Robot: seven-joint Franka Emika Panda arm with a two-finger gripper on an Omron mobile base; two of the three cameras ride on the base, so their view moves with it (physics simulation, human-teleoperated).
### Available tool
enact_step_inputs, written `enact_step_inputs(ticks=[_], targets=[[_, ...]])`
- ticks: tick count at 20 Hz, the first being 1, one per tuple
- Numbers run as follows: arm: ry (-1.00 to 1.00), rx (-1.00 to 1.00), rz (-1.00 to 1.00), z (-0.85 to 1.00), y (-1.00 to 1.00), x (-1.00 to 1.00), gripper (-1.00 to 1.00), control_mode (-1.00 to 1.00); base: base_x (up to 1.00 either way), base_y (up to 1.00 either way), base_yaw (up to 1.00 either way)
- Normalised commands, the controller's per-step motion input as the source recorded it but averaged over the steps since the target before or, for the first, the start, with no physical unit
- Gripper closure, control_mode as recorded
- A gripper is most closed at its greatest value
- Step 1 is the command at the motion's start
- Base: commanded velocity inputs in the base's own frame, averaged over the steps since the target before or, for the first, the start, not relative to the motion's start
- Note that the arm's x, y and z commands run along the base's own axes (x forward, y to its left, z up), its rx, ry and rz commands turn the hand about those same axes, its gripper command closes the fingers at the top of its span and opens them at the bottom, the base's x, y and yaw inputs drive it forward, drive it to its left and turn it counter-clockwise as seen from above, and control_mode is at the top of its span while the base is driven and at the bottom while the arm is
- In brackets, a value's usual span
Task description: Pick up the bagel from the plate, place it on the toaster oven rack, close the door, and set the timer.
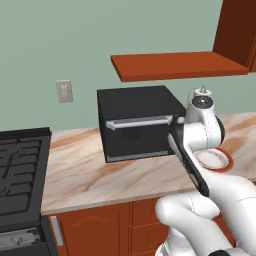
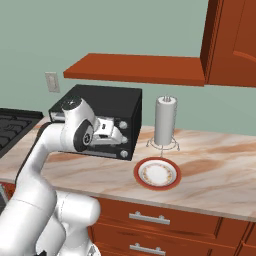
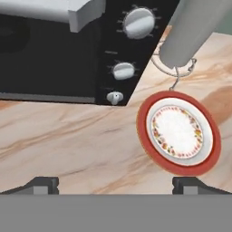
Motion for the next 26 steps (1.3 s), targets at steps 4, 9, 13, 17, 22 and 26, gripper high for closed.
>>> enact_step_inputs(ticks=[4,9,13,17,22,26], targets=[[0.09,0.14,0.0,-0.41,-0.36,0.42,-1.0,-1.0,0.0,0.0,0.0],[0.07,0.05,-0.01,-0.5,-0.16,0.4,-1.0,-1.0,0.0,0.0,0.0],[0.05,0.05,0.0,-0.45,-0.11,0.42,-1.0,-1.0,0.0,0.0,0.0],[0.0,0.04,0.0,-0.46,-0.12,0.28,-1.0,-1.0,0.0,0.0,0.0],[0.0,0.03,0.0,-0.31,-0.09,0.25,-1.0,-1.0,0.0,0.0,0.0],[0.0,0.03,0.0,-0.22,-0.05,0.19,-1.0,-1.0,0.0,0.0,0.0]])
